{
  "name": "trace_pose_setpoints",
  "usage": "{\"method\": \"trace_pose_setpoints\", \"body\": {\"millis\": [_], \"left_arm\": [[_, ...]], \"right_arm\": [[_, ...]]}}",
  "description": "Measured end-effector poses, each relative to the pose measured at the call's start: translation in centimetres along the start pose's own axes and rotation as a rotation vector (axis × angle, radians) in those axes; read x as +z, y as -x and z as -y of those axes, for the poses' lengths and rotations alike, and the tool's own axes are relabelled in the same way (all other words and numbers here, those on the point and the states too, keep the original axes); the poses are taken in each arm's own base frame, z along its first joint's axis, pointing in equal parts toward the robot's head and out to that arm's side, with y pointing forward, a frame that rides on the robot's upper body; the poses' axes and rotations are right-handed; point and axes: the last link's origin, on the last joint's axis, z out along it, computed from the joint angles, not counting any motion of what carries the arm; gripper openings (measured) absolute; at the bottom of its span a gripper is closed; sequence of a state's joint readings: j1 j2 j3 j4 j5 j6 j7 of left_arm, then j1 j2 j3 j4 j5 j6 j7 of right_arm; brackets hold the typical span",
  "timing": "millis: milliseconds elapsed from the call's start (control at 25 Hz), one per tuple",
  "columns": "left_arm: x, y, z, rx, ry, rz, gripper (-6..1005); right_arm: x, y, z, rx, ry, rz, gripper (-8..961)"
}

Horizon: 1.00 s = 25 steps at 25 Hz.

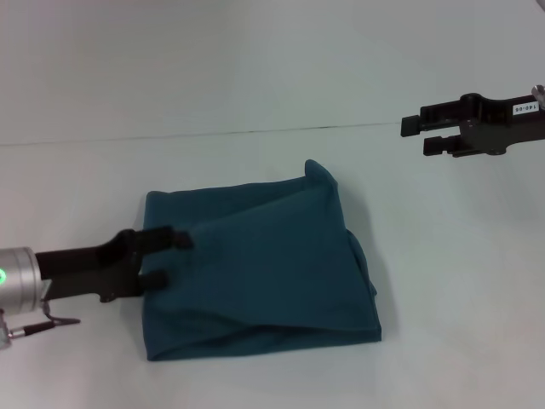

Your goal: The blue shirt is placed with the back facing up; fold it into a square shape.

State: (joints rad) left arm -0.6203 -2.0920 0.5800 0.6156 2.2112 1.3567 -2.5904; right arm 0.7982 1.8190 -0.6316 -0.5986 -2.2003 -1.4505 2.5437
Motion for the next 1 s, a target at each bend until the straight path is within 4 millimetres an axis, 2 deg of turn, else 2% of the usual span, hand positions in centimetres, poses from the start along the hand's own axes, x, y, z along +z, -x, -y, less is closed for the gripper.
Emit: {"method": "trace_pose_setpoints", "body": {"millis": [120, 240, 360, 520, 640, 800, 920, 1000], "left_arm": [[0.4, 0.4, -0.1, 0.017, -0.005, 0.026, 731], [-0.9, -0.3, -1.6, 0.057, 0.061, 0.014, 865], [-3.6, -1.3, -2.8, 0.086, 0.126, -0.066, 879], [-6.3, -2.0, -3.1, 0.087, 0.161, -0.155, 887], [-7.1, -2.1, -2.8, 0.078, 0.169, -0.183, 887], [-7.2, -2.1, -2.6, 0.073, 0.166, -0.189, 888], [-7.2, -2.1, -2.5, 0.074, 0.165, -0.192, 888], [-7.2, -2.1, -2.5, 0.074, 0.165, -0.194, 887]], "right_arm": [[0.4, -0.3, -0.2, -0.018, -0.012, -0.036, 698], [1.4, -0.6, -1.1, -0.061, -0.024, -0.103, 698], [3.2, -1.0, -2.6, -0.104, -0.004, -0.163, 698], [7.2, -2.1, -4.7, -0.149, 0.018, -0.185, 698], [9.8, -2.5, -5.3, -0.170, -0.015, -0.140, 698], [12.4, -3.2, -5.0, -0.150, -0.056, -0.065, 698], [14.1, -4.4, -4.4, -0.158, -0.122, -0.087, 698], [14.5, -4.6, -3.7, -0.180, -0.203, -0.117, 698]]}}
